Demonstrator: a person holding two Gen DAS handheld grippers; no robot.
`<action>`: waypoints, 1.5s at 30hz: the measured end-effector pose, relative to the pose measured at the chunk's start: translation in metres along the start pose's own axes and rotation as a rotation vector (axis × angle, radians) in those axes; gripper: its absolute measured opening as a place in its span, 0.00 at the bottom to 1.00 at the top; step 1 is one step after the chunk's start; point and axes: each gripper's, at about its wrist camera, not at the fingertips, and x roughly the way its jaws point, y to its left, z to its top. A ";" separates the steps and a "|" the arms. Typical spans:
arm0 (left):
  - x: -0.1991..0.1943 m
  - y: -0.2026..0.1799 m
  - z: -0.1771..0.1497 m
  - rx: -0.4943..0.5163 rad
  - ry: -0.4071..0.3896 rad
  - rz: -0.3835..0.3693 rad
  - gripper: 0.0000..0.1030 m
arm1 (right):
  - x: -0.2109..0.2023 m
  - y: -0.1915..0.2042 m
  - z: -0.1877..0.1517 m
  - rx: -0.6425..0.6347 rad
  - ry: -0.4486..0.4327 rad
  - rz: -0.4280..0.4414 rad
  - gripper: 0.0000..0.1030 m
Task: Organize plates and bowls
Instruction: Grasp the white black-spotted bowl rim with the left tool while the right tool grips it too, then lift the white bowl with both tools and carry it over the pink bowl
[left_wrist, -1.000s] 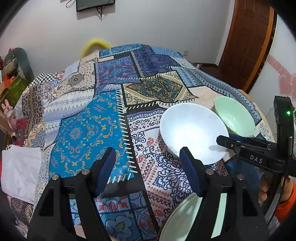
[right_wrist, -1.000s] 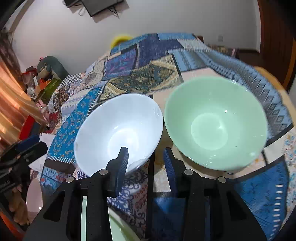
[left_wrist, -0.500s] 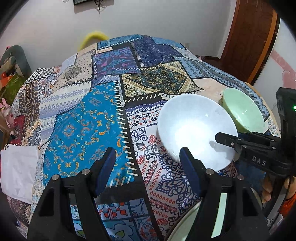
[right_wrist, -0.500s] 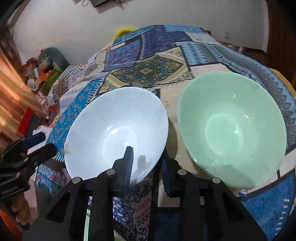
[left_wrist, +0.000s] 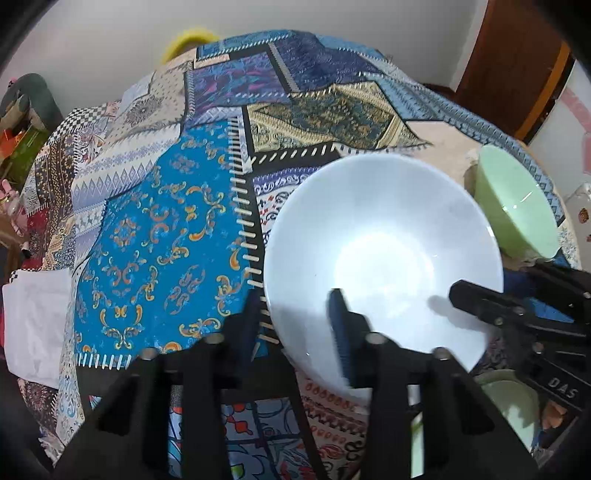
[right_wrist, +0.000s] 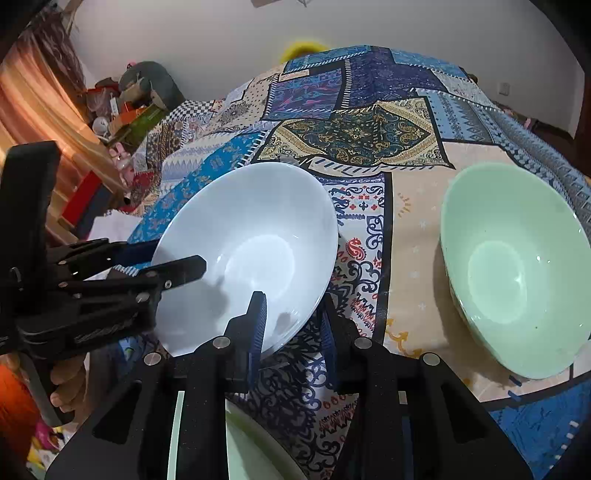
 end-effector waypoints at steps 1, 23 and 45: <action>0.002 0.000 -0.001 0.001 0.005 -0.002 0.25 | 0.001 -0.001 0.001 0.000 0.005 0.000 0.27; 0.000 -0.004 -0.003 0.002 -0.009 -0.015 0.19 | 0.014 -0.014 0.017 0.104 0.026 -0.019 0.14; -0.092 -0.006 -0.034 -0.026 -0.161 -0.026 0.19 | -0.053 0.026 0.002 0.079 -0.116 -0.012 0.14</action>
